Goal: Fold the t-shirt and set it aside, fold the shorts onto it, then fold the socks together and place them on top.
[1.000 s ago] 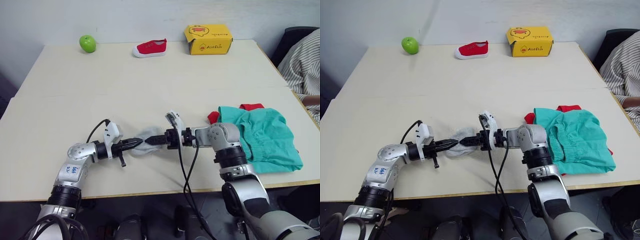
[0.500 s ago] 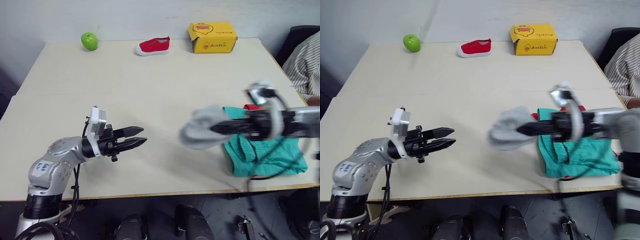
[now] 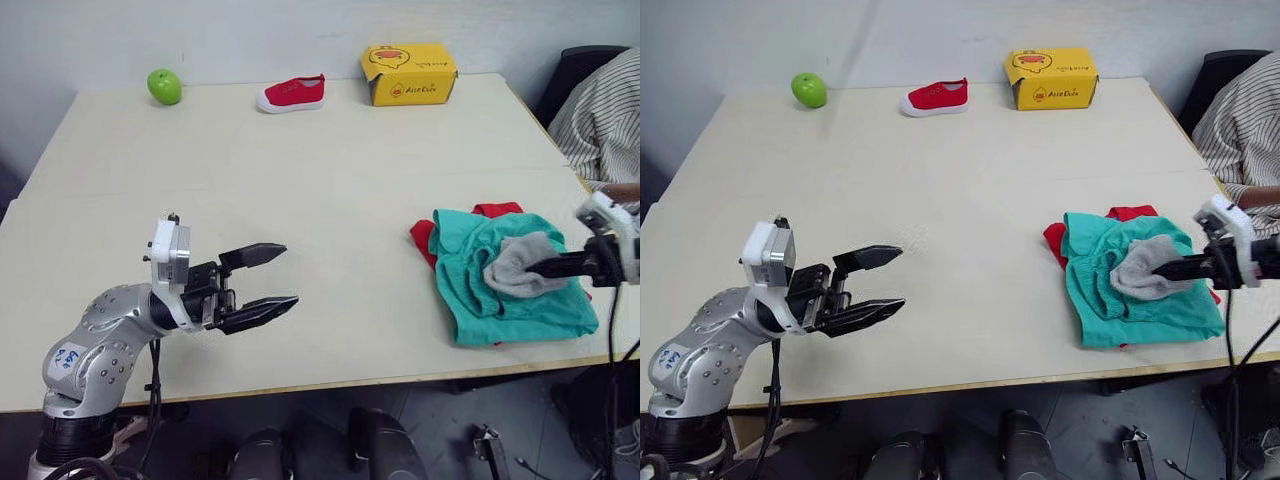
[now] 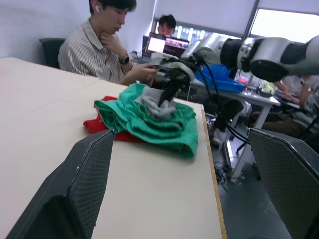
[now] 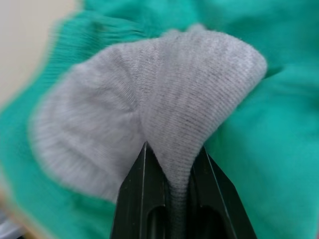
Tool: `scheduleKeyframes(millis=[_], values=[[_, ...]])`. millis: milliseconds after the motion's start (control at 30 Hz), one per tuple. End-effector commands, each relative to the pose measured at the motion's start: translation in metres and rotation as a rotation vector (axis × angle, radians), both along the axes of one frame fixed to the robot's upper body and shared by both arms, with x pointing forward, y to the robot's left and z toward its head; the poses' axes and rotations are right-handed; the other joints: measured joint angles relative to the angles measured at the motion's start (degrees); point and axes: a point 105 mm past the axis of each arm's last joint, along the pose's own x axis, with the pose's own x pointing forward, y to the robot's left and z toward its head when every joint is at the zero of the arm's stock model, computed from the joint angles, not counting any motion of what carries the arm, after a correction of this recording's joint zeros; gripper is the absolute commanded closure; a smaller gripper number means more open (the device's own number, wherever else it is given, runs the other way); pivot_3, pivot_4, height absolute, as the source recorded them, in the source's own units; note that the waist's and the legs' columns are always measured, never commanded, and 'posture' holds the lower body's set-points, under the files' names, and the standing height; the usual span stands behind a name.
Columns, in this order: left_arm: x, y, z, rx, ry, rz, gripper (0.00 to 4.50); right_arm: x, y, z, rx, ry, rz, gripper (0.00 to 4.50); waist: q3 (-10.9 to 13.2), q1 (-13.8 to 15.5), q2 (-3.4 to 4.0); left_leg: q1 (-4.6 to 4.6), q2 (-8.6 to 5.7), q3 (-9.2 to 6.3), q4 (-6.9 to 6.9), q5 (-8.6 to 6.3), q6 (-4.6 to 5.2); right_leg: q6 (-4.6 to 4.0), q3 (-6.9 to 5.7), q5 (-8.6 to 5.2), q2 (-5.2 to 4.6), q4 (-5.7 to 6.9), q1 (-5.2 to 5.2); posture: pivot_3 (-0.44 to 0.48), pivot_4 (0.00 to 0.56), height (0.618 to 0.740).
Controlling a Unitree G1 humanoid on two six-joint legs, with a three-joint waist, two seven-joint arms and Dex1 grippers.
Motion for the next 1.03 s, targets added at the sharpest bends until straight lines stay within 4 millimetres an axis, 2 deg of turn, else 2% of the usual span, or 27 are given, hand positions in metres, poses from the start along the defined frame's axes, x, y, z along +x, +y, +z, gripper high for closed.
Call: scheduleKeyframes(millis=[33, 200, 300, 400, 500, 567, 600, 633, 733, 767, 867, 933, 1033], values=[[-0.009, 0.002, 0.007, 0.017, -0.026, -0.019, 0.00, -0.002, -0.018, 0.022, -0.053, -0.049, -0.047, 3.57, 0.0, 0.4, 0.09, 0.00, 0.06, 0.00, 0.00, 0.00, 0.00, -0.01, 0.03, 0.00, 0.01, 0.01, -0.02, 0.000, 0.150, 0.740], [0.002, 0.016, 0.006, 0.040, -0.012, 0.055, 0.00, -0.006, -0.019, 0.051, -0.065, -0.104, 0.013, 1.92, 0.0, 0.6, 0.13, 0.01, 0.10, 0.02, 0.04, -0.01, -0.01, -0.01, 0.13, 0.00, 0.03, 0.03, -0.03, 0.000, 0.150, 0.740], [0.001, 0.028, 0.001, 0.073, 0.016, 0.078, 0.00, -0.012, -0.027, 0.078, -0.143, -0.188, 0.046, 0.88, 0.0, 0.5, 0.16, 0.01, 0.11, 0.02, 0.03, -0.03, -0.04, -0.02, 0.12, -0.01, 0.06, 0.03, -0.05, 0.000, 0.150, 0.740], [0.001, 0.044, -0.002, 0.116, 0.007, 0.133, 0.00, -0.009, -0.018, 0.114, -0.106, -0.367, 0.109, 0.03, 0.1, 0.4, 0.22, 0.01, 0.11, 0.04, 0.01, -0.07, -0.11, -0.06, 0.13, -0.03, 0.12, 0.00, -0.09, 0.000, 0.150, 0.740], [0.006, 0.068, -0.011, 0.205, -0.023, 0.249, 0.00, -0.008, 0.000, 0.123, -0.102, -0.423, 0.242, 0.03, 0.1, -0.3, 0.22, 0.05, 0.12, 0.11, 0.02, -0.10, -0.16, -0.09, 0.18, -0.04, 0.21, 0.01, -0.10, 0.000, 0.150, 0.740], [0.011, 0.086, -0.022, 0.280, -0.026, 0.341, 0.00, 0.000, 0.027, 0.124, -0.051, -0.507, 0.375, 0.03, 0.1, -0.8, 0.23, 0.10, 0.15, 0.12, 0.01, -0.13, -0.22, -0.13, 0.17, -0.07, 0.23, 0.03, -0.10, 0.000, 0.150, 0.740], [0.012, 0.096, -0.028, 0.307, -0.028, 0.383, 0.00, 0.004, 0.048, 0.122, -0.017, -0.598, 0.483, 0.03, 0.1, -1.0, 0.23, 0.14, 0.17, 0.13, 0.00, -0.15, -0.26, -0.17, 0.17, -0.09, 0.24, 0.08, -0.10, 0.000, 0.150, 0.740], [0.013, 0.102, -0.032, 0.321, -0.029, 0.404, 0.00, 0.003, 0.061, 0.120, 0.008, -0.663, 0.550, 0.03, 0.0, -1.2, 0.16, 0.16, 0.19, 0.18, 0.00, -0.16, -0.29, -0.18, 0.17, -0.10, 0.26, 0.10, -0.10, 0.000, 0.150, 0.740], [0.015, 0.127, -0.056, 0.413, -0.029, 0.519, 0.00, -0.007, 0.117, 0.076, 0.087, -0.727, 0.775, 0.03, 0.0, -0.9, 0.13, 0.17, 0.29, 0.23, -0.03, -0.17, -0.35, -0.21, 0.12, -0.11, 0.31, 0.27, -0.12, 0.000, 0.150, 0.740], [0.013, 0.136, -0.066, 0.470, -0.045, 0.555, 0.00, -0.014, 0.141, 0.054, 0.129, -0.750, 0.851, 0.03, 0.0, -0.7, 0.13, 0.15, 0.30, 0.19, -0.07, -0.16, -0.34, -0.21, 0.06, -0.11, 0.31, 0.34, -0.13, 0.000, 0.150, 0.740], [0.008, 0.146, -0.077, 0.541, -0.081, 0.592, 0.00, -0.030, 0.184, 0.019, 0.220, -0.794, 0.947, 0.03, 0.0, -0.2, 0.13, 0.06, 0.29, 0.17, -0.10, -0.18, -0.35, -0.23, -0.05, -0.12, 0.28, 0.34, -0.19, 0.000, 0.150, 0.740], [0.008, 0.148, -0.075, 0.550, -0.113, 0.612, 0.00, -0.035, 0.203, -0.001, 0.247, -0.812, 0.981, 0.03, 0.0, 0.4, 0.14, -0.02, 0.26, 0.22, 0.01, -0.20, -0.23, -0.20, 0.00, -0.10, 0.18, 0.37, -0.24, 0.000, 0.150, 0.740], [0.007, 0.145, -0.071, 0.530, -0.128, 0.613, 0.00, -0.034, 0.207, -0.014, 0.238, -0.814, 0.989, 0.03, 0.0, 0.8, 0.14, 0.06, 0.17, 0.25, 0.17, -0.20, 0.10, -0.03, 0.21, 0.01, -0.05, 0.23, -0.15, 0.000, 0.150, 0.740]])
